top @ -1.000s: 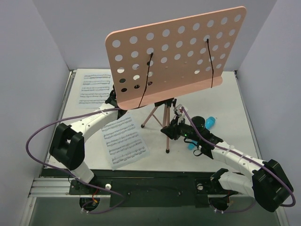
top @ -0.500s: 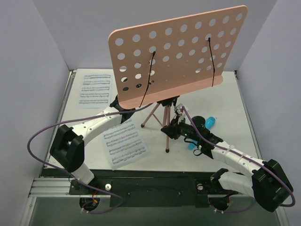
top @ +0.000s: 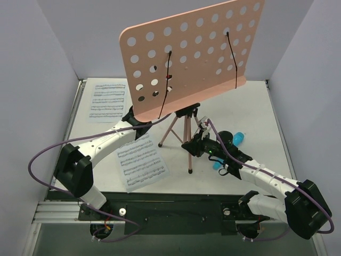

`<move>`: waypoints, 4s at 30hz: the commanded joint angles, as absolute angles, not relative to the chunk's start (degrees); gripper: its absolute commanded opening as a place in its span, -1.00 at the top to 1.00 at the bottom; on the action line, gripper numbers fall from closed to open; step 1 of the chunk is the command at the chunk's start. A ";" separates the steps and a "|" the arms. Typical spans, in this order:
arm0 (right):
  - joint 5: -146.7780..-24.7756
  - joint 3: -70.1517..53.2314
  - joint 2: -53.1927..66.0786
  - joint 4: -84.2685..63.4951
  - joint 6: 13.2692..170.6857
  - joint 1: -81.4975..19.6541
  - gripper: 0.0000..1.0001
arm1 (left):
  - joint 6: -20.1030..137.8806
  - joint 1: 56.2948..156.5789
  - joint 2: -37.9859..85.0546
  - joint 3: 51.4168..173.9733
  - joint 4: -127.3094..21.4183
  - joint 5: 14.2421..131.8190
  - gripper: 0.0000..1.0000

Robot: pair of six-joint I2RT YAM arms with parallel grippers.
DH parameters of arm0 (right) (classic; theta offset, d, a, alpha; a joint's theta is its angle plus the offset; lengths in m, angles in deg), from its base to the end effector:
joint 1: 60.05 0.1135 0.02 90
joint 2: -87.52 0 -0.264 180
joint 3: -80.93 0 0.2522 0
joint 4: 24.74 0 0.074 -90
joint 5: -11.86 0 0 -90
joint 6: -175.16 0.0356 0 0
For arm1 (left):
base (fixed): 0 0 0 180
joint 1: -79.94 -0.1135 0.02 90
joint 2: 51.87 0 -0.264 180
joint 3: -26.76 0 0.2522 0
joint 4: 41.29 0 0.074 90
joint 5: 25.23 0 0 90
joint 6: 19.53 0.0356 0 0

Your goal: Set up the instrument practice props

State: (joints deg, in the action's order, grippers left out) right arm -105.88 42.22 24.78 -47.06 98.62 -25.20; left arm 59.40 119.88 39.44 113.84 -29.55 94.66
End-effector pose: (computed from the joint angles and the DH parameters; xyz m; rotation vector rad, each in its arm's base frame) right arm 0.1833 0.1478 0.2423 -0.6954 1.5493 1.0280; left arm 0.2811 -0.2585 0.3725 0.8093 1.3276 -1.0888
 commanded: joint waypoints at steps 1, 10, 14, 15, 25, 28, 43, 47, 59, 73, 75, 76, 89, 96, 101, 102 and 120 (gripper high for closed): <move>-112.68 40.02 23.10 -49.57 100.81 -24.19 0.75 | 59.92 118.87 38.83 118.31 -28.33 92.62 1.00; -113.47 39.84 23.63 -50.00 100.90 -24.19 0.57 | 61.68 117.56 40.24 118.40 -20.43 111.85 1.00; -114.08 39.49 24.77 -49.83 100.81 -24.19 0.49 | 58.70 116.15 42.78 120.85 -16.74 121.60 1.00; -114.34 39.31 24.86 -49.83 100.72 -24.19 0.49 | 57.30 115.89 43.74 121.73 -14.47 123.37 1.00; -113.74 38.08 23.89 -51.50 100.81 -24.28 0.50 | 54.12 115.45 49.90 129.46 -12.07 132.09 1.00; -112.59 38.08 24.24 -52.55 100.81 -24.19 0.49 | 53.95 115.27 50.61 129.73 -12.16 132.00 1.00; -105.47 40.10 28.72 -56.77 99.93 -24.36 0.17 | 52.01 115.27 51.40 128.50 -9.87 132.71 1.00; -105.64 40.02 28.38 -55.99 100.45 -24.63 0.60 | 51.92 115.18 51.57 128.50 -9.70 132.88 1.00; -108.72 35.62 28.20 -49.83 103.35 -24.28 1.00 | 53.93 114.39 56.32 137.37 -11.54 135.87 1.00; -112.06 31.14 27.50 -43.50 105.90 -18.30 1.00 | 48.15 111.67 60.36 135.01 4.53 135.70 1.00; -112.41 30.88 27.32 -43.24 106.26 -17.42 1.00 | 47.53 111.32 61.07 135.45 5.68 135.78 1.00; -112.59 30.79 27.32 -43.24 106.60 -16.90 1.00 | 47.62 111.23 61.59 135.88 6.12 135.78 1.00; -111.72 27.71 28.72 -37.53 104.15 -11.10 1.00 | 41.82 109.82 67.13 143.88 13.32 135.70 1.00; -110.39 27.62 27.67 -36.12 102.65 -9.86 1.00 | 39.71 109.21 68.10 147.75 13.59 135.26 1.00; -109.87 27.89 26.79 -35.77 102.39 -9.16 1.00 | 38.92 108.94 68.45 150.30 13.59 135.08 1.00; -109.78 27.97 26.53 -35.59 102.30 -8.99 1.00 | 38.92 108.77 68.54 150.56 13.42 135.08 1.00; -109.33 27.98 15.99 -40.42 103.79 -6.17 1.00 | 32.33 105.96 69.24 153.90 18.43 134.91 1.00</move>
